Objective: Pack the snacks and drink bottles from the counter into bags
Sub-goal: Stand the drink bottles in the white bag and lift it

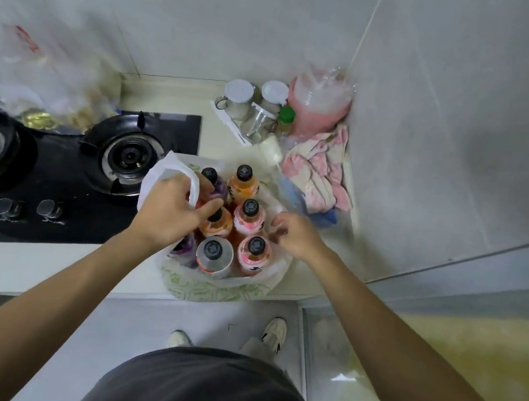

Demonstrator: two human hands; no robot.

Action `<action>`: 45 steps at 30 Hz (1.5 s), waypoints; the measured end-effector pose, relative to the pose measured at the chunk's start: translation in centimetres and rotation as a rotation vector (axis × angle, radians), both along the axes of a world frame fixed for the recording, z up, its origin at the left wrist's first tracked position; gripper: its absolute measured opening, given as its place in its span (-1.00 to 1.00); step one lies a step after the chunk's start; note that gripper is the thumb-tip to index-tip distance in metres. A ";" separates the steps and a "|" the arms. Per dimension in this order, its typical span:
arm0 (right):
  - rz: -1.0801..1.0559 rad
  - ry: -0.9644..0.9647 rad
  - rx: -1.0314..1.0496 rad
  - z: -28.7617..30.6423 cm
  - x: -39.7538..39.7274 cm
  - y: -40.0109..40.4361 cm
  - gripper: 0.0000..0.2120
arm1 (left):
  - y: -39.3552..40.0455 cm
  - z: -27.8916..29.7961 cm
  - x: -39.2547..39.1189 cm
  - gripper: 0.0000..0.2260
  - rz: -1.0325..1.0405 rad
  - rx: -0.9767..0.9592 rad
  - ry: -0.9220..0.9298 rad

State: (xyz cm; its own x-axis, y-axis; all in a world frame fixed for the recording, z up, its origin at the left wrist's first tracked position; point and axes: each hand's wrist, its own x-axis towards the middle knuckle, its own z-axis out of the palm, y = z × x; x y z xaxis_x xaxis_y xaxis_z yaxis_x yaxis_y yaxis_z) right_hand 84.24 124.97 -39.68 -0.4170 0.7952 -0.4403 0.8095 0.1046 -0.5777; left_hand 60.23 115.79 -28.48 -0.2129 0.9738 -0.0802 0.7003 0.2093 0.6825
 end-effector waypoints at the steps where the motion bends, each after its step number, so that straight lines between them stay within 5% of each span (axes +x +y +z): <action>1: 0.019 -0.010 -0.012 -0.6 -0.4 0.0 -0.89 | 0.3 0.0 0.1 -0.89 -0.024 -0.008 0.034; 4: 0.028 -0.051 -0.023 -1.4 -1.4 -0.2 -0.94 | 0.8 0.0 0.2 -0.81 -0.077 -0.063 0.105; 10: -0.096 0.035 -0.183 -2.0 -1.5 0.3 -0.71 | 1.0 -0.6 0.1 -0.47 -0.060 -0.143 0.151; 14: -0.336 0.198 -0.277 0.3 -0.9 0.8 -0.93 | 1.0 -0.8 -0.2 -0.50 -0.066 -0.137 0.129; 21: -0.543 0.501 -0.218 10.6 -0.6 0.1 -0.84 | 0.7 -0.4 -0.5 -0.58 -0.029 -0.042 0.015; 31: -0.358 0.790 -0.033 21.0 -6.5 -0.4 -0.79 | 0.2 4.8 -0.9 -0.85 0.174 0.157 -0.576; 45: -0.388 0.935 0.120 21.1 -8.8 -1.3 -0.82 | 2.2 8.5 -2.5 -0.69 0.265 0.241 -0.673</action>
State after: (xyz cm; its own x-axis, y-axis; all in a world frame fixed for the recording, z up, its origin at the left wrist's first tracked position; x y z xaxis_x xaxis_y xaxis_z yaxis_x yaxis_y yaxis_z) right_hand 75.47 123.66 -18.57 -0.2573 0.9661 0.0211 0.0295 0.0297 -0.9991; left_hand 57.76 117.99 -20.03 -0.4228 0.9038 -0.0668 0.0642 0.1034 0.9926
